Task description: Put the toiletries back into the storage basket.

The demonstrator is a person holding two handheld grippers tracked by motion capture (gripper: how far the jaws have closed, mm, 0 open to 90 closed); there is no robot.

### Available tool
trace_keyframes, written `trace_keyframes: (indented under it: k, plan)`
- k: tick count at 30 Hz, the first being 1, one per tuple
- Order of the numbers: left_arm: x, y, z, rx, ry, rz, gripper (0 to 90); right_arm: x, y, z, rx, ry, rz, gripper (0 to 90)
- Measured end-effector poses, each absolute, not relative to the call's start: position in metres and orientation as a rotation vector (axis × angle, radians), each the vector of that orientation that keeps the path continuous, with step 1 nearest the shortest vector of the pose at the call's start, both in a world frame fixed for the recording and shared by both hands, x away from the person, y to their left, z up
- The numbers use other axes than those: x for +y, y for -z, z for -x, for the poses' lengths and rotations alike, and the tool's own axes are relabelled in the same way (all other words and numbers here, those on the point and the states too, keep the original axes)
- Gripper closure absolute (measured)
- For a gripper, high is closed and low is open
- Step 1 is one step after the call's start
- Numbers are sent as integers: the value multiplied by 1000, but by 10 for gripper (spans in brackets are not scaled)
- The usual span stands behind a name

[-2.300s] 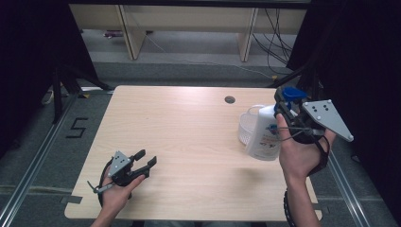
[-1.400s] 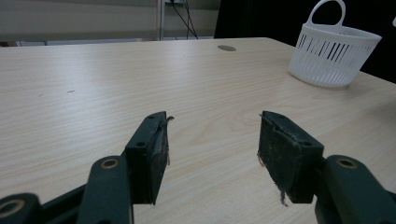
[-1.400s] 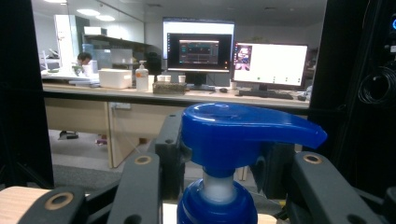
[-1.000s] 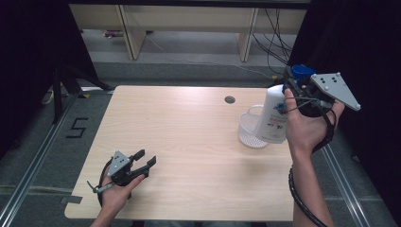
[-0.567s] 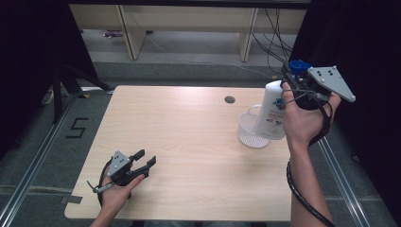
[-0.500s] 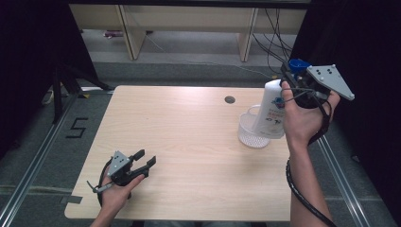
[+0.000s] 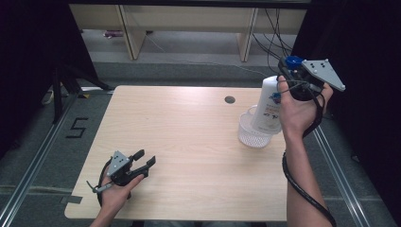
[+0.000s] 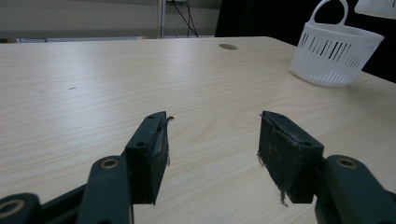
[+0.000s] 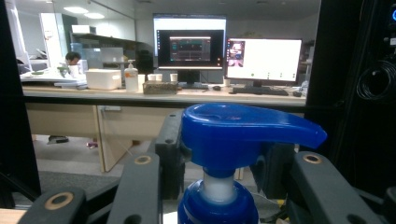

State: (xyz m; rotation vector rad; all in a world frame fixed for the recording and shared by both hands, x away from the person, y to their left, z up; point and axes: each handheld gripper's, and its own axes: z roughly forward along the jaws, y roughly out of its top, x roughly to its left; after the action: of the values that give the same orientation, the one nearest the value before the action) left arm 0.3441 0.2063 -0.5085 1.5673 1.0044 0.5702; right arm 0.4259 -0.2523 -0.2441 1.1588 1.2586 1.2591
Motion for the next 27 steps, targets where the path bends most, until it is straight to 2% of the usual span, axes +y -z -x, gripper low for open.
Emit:
trace_keyframes:
  k: [27]
  plan:
    - [206,511,-345,998,-561,-1569,419,-251,260,-451,1284,-1258,-1187,603]
